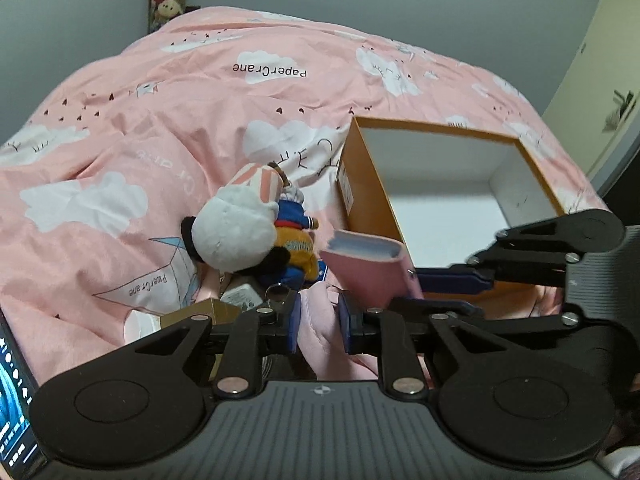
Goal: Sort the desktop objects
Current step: 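Lift the pink card holder off the pile with the right gripper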
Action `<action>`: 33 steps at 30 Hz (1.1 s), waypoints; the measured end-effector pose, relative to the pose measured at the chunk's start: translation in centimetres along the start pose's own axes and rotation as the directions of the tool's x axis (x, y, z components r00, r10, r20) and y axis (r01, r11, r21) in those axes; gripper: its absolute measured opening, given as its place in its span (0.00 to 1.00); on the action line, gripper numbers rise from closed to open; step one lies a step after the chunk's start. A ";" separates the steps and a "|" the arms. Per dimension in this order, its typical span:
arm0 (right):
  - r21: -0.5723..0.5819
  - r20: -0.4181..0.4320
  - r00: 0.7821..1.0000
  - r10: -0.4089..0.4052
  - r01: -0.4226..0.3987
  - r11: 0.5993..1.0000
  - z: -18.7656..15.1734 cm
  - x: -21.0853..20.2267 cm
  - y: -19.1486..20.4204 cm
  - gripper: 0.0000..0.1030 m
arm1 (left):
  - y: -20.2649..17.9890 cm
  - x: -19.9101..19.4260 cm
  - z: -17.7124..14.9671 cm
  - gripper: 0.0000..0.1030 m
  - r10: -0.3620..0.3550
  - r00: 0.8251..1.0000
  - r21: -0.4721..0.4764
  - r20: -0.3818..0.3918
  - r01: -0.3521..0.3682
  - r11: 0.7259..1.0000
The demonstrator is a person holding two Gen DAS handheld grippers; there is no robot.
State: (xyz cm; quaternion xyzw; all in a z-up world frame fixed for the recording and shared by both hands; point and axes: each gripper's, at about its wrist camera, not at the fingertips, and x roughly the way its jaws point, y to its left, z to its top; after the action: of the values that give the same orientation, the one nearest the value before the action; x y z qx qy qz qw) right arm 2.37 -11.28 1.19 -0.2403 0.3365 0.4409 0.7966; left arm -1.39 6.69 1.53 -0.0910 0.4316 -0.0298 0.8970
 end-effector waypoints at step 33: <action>0.462 -0.195 0.976 0.101 0.000 0.887 -8.6 3.0 -5.9 0.35 | 1.3 6.4 0.0 0.49 -0.178 0.960 -0.234 -0.216 0.127 0.964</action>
State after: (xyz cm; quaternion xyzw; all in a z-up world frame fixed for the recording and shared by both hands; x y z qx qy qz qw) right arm 5.86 -18.44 -6.20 -0.0822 0.5208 0.3413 0.7782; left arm 2.59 7.13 -3.67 -0.2178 0.5269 -0.0622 0.8192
